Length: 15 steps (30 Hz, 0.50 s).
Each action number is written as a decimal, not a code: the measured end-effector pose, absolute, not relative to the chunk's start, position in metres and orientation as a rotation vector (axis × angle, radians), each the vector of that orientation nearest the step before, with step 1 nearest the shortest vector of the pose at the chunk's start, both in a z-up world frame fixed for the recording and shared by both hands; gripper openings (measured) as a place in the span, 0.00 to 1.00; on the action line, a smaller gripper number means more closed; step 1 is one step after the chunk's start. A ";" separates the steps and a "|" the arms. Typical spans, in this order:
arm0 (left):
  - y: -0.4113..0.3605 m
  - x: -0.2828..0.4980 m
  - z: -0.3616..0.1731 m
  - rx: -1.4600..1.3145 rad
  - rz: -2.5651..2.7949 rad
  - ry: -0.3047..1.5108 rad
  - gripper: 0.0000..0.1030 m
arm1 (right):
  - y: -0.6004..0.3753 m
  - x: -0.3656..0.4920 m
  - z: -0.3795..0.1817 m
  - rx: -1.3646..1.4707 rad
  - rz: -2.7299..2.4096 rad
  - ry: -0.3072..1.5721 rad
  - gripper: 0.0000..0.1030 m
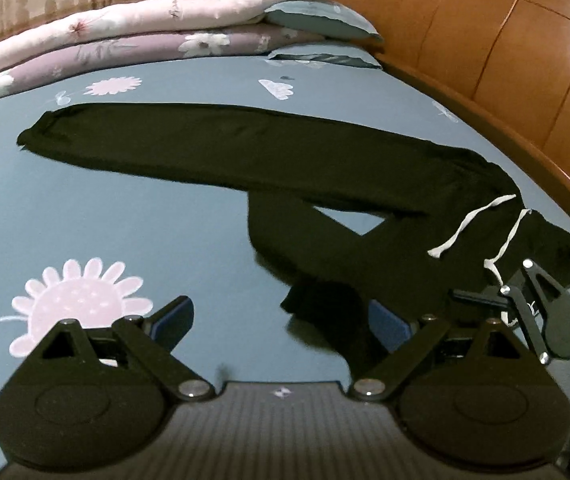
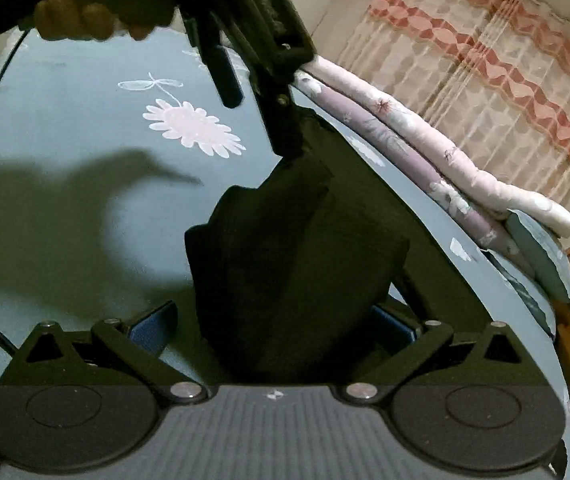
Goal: Fold clothes
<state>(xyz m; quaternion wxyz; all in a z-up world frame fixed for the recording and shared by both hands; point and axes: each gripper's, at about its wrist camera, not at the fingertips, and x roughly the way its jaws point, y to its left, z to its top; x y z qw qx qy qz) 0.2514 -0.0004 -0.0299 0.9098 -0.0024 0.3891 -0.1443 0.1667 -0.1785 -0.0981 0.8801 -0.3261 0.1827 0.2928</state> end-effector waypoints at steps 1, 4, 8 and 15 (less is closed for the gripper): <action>0.000 0.251 -0.031 -0.007 -0.300 0.804 0.91 | -0.180 0.168 -0.095 -0.662 0.590 0.376 1.00; 0.001 0.250 -0.036 -0.011 -0.308 0.809 0.91 | -0.194 0.180 -0.086 -0.583 0.483 0.368 1.00; -0.007 0.249 -0.046 -0.002 -0.348 0.832 0.91 | -0.217 0.201 -0.076 -0.426 0.372 0.398 1.00; -0.032 0.253 -0.062 0.019 -0.422 0.845 0.91 | -0.256 0.219 -0.072 -0.245 0.280 0.433 1.00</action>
